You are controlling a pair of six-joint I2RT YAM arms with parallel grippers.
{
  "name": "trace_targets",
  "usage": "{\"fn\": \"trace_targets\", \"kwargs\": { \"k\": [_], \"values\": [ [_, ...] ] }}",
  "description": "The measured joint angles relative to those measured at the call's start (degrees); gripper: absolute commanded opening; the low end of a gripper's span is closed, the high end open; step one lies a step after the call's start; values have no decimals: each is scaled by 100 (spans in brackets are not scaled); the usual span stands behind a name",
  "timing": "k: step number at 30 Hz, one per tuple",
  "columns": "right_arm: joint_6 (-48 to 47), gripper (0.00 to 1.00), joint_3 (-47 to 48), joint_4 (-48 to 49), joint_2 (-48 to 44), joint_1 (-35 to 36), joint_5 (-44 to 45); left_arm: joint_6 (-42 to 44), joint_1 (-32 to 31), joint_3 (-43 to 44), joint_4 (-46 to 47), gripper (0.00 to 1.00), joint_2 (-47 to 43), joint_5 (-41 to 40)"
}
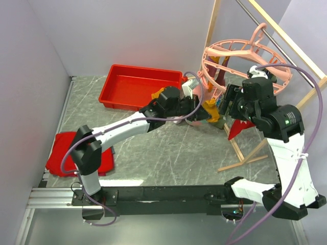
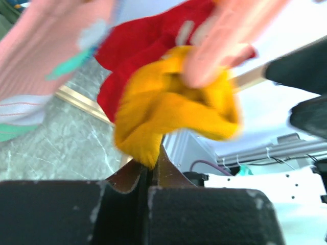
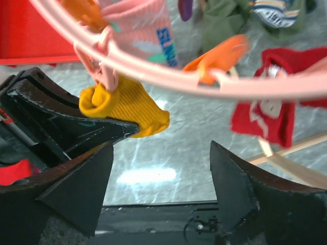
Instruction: Remove the socks clipped to the hanger
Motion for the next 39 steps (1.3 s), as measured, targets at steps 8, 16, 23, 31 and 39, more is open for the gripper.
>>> {"fn": "trace_targets", "kwargs": {
  "k": [8,16,23,31,39],
  "values": [
    [280,74,291,-131,-284,0,-533,177,-240,17,-538,1,-328,-44],
    [841,70,479,-153,-328,0,-940,264,-382,17,-807,1,-339,-136],
    [1067,64,660,-155,-9,0,-984,304,-444,105,-979,1,-339,-179],
    [1241,67,634,-146,522,90,-487,328,-474,173,-1025,1,-339,-284],
    [1484,68,835,-131,1139,374,442,435,-479,400,-1276,1,-334,-450]
  ]
}}
